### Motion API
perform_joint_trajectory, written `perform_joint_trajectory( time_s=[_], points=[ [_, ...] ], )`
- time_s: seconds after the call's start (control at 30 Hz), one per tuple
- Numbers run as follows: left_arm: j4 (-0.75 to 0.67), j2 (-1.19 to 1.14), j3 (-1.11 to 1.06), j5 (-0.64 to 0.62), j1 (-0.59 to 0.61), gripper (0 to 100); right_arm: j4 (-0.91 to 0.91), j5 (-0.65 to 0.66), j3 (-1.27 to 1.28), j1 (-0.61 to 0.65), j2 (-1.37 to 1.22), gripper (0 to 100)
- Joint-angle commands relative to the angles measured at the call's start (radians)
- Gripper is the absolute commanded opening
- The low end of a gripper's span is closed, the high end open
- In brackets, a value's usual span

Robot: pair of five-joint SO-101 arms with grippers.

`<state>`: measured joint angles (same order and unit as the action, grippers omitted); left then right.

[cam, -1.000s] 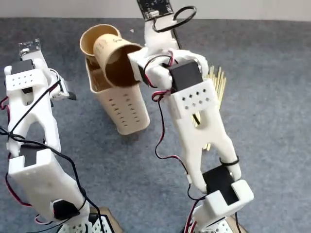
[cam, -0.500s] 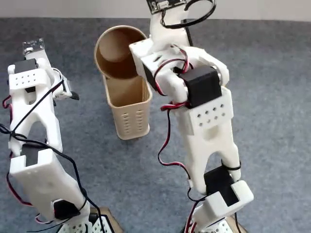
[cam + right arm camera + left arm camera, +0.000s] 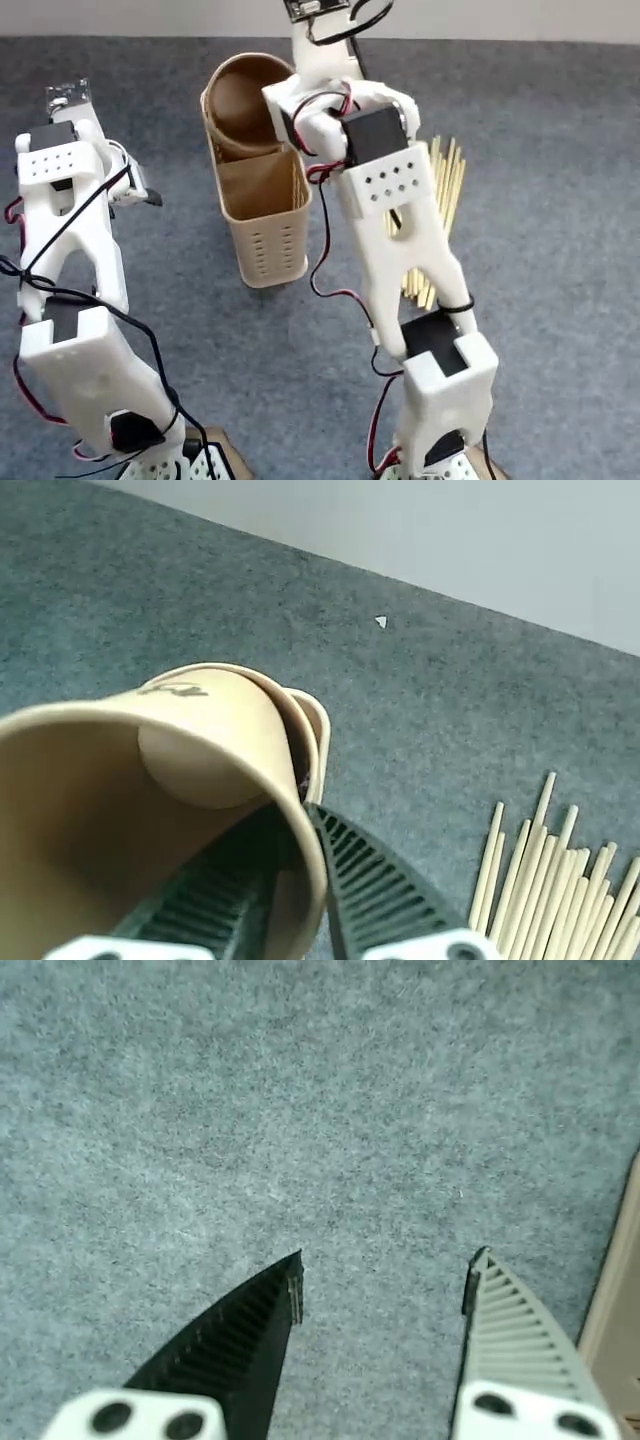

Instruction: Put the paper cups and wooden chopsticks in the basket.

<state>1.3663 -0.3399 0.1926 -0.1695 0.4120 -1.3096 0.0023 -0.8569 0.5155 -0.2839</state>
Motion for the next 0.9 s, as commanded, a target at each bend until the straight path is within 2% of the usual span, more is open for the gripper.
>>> perform_joint_trajectory(
  time_s=[0.0,0.1,0.27,0.33,0.5,0.57,0.73,0.87],
  points=[
    [-0.012,0.024,0.005,-0.014,-0.041,26,0.044,0.011,-0.007,-0.013,0.002,0.4],
    [-0.012,0.012,-0.010,-0.009,-0.093,26,0.073,0.011,-0.007,-0.013,0.002,6.1],
    [-0.035,-0.028,-0.010,-0.008,-0.117,26,0.074,0.011,-0.007,-0.010,0.002,32.4],
    [-0.057,-0.044,-0.012,-0.008,-0.117,26,0.074,0.011,-0.007,0.008,0.007,38.2],
    [-0.100,-0.085,-0.012,-0.009,-0.125,26,0.030,0.015,-0.045,0.061,0.061,38.5],
    [-0.117,-0.104,-0.012,-0.009,-0.139,26,-0.024,0.055,-0.068,0.088,0.096,38.5],
    [-0.140,-0.154,-0.010,-0.003,-0.236,26,-0.151,0.117,-0.068,0.130,0.117,38.5],
    [-0.140,-0.176,-0.010,0.063,-0.302,26,-0.159,0.117,-0.025,0.101,0.050,38.5]
  ],
)
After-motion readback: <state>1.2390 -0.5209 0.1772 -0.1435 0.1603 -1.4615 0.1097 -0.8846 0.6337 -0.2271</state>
